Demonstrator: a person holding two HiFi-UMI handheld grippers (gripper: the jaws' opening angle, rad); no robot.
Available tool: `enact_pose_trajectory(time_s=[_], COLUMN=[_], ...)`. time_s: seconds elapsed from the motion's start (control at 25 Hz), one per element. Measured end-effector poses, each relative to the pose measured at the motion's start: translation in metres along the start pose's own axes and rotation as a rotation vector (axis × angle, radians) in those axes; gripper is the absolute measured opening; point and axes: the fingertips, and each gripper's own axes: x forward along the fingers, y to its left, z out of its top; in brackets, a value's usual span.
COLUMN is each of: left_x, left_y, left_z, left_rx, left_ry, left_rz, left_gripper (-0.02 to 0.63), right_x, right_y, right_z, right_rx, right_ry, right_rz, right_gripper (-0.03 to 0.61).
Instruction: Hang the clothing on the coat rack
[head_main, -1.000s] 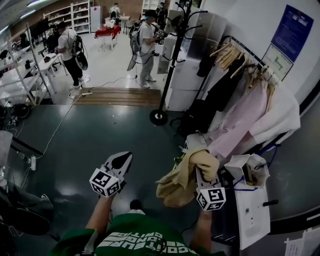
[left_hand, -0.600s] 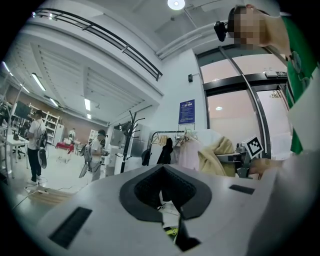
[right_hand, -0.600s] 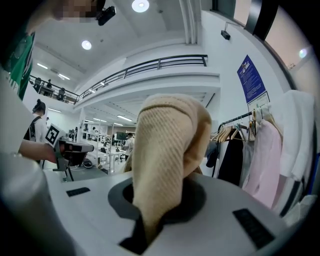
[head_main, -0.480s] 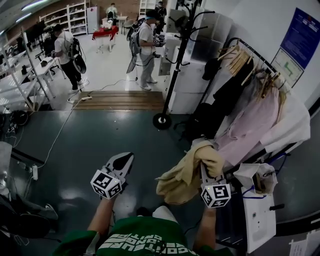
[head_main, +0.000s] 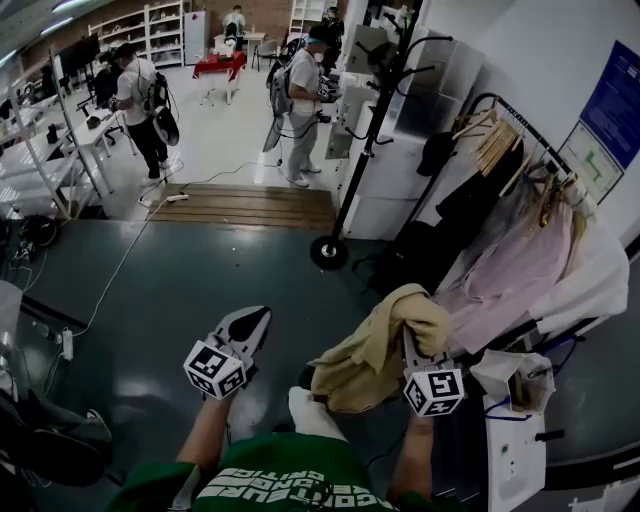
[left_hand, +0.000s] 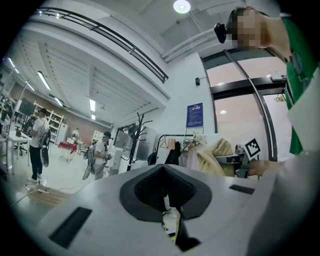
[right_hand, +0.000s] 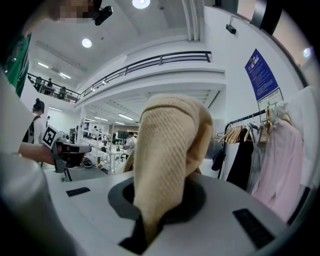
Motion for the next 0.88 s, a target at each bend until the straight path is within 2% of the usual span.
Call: enact_pose_trajectory(time_s=[0.36, 0.88], left_x=[0.048, 0.185], left_y=[0.040, 0.118], left_z=[0.004, 0.016], left_rx=[0.004, 0.038], left_ry=[0.006, 0.033], left_rz=[0.007, 0.011], left_gripper=[-0.006, -0.006], right_x=[0.058, 0.176], right_y=[-0.028, -0.107], right_z=[0.013, 0.026], right_rx=[-0.012, -0.011], right_ry=[-0.007, -0.009], right_rz=[0.002, 0.014], right_gripper=[0.041, 0.041])
